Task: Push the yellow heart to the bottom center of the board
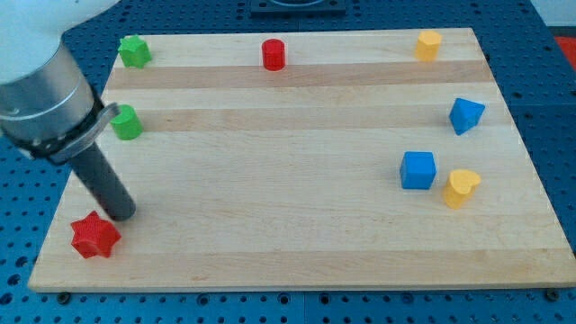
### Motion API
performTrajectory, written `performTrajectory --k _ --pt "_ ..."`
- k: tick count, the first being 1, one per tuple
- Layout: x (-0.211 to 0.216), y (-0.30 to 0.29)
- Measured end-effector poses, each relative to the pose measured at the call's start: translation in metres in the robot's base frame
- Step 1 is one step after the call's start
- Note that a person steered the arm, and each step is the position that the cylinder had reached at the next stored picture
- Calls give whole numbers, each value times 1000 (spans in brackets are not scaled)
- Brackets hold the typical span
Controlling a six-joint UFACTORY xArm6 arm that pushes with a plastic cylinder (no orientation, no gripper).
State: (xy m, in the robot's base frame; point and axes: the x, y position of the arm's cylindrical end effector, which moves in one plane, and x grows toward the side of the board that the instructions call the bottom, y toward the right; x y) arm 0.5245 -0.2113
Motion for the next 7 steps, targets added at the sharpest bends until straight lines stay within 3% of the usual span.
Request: performTrajectory --k 1,2,3,5,7 --pt "-37 44" --pt "-33 90" --pt "-1 143" --pt "27 297" --pt "13 460"
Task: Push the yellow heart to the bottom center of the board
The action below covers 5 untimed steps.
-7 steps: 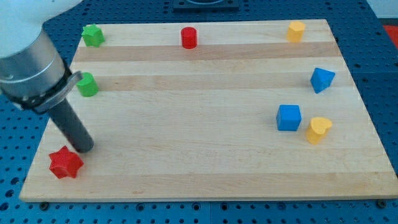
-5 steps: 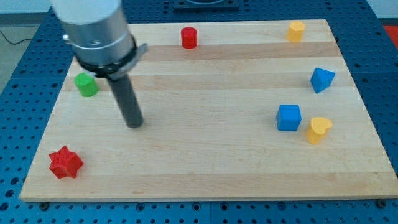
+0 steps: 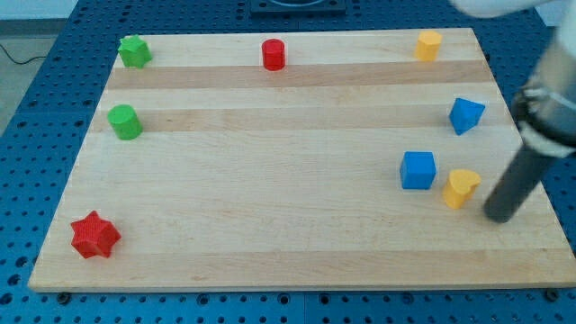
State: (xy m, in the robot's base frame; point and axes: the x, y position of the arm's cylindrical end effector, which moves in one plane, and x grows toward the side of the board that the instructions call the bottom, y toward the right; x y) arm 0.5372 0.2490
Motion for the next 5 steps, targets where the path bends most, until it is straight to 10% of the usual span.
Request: performTrajectory --k 2,5 --pt "-35 17" --pt "1 -134"
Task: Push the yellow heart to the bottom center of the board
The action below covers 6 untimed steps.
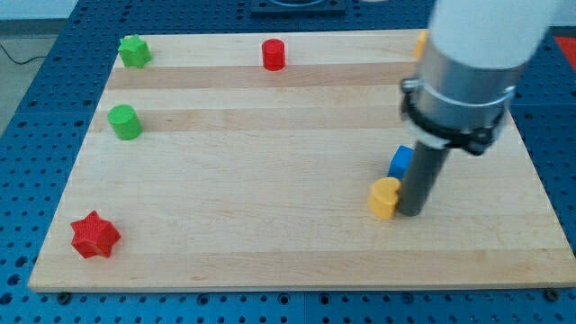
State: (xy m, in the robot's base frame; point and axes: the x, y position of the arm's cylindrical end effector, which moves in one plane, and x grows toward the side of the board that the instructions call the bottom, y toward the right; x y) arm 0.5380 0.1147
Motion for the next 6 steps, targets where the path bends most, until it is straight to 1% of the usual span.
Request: performTrajectory --k 1,3,5,6 --pt "0 2" --pt "-32 -4" --pt "-29 -89" --pt "-30 -95"
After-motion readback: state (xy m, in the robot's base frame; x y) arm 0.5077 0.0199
